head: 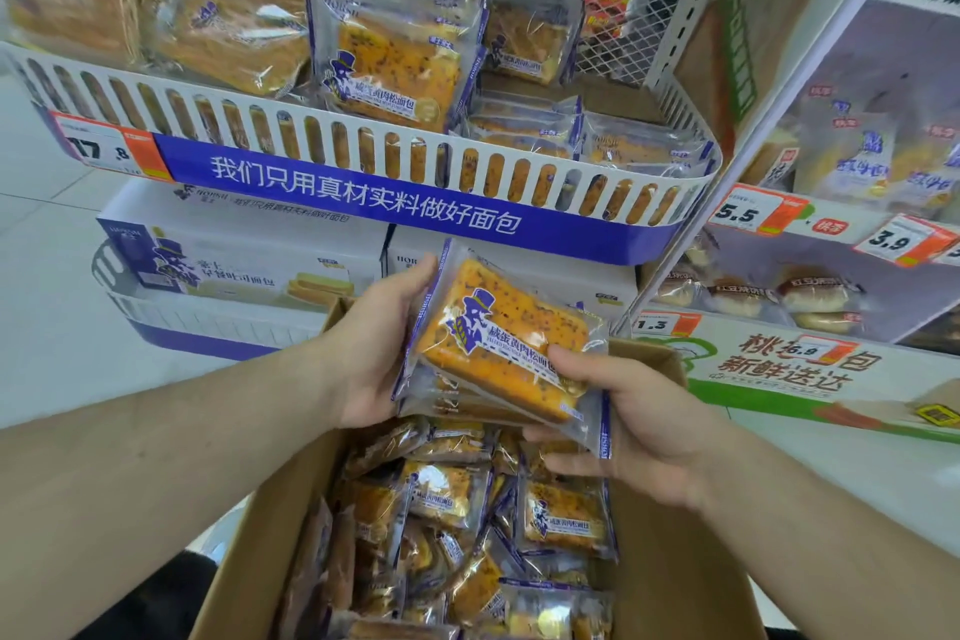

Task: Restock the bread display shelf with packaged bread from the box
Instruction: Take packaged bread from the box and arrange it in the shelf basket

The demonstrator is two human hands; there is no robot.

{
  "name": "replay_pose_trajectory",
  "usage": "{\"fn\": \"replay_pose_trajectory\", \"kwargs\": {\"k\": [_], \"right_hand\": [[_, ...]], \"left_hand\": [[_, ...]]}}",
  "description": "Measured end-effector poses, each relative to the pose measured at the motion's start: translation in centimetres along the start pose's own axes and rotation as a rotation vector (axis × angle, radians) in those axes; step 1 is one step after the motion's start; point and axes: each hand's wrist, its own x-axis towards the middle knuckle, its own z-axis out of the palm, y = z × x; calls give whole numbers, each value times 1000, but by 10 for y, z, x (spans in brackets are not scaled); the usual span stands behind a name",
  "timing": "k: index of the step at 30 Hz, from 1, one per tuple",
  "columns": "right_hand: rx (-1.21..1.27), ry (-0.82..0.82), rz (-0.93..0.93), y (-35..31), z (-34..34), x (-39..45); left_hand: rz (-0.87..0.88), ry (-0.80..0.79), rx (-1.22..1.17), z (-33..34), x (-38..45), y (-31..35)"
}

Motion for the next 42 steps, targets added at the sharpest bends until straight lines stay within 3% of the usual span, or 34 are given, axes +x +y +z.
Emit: {"fn": "replay_pose_trajectory", "kwargs": {"k": [6,10,18,25,30,35,40,42], "right_hand": [[-65,71,-57,2,8,0],[-49,75,-74,1,11,-1],[42,45,-66,-20,6,-14],[79,59,-288,-93,-23,-24],[62,77,-414,-161,-51,-9],[141,160,-483,-212,-75,45],[164,225,-532,-246,-93,108],[187,221,-560,-262,-99,130]], "left_hand": [[62,-55,168,-1,-1,11],[-11,-150,280,-1,-6,4],[50,-165,338,3,-7,30],[231,-87,358,46,6,105],[312,-132,320,81,29,166],[466,111,207,93,86,190],[592,302,-65,104,141,195],[619,358,-37,101,153,196]]}}
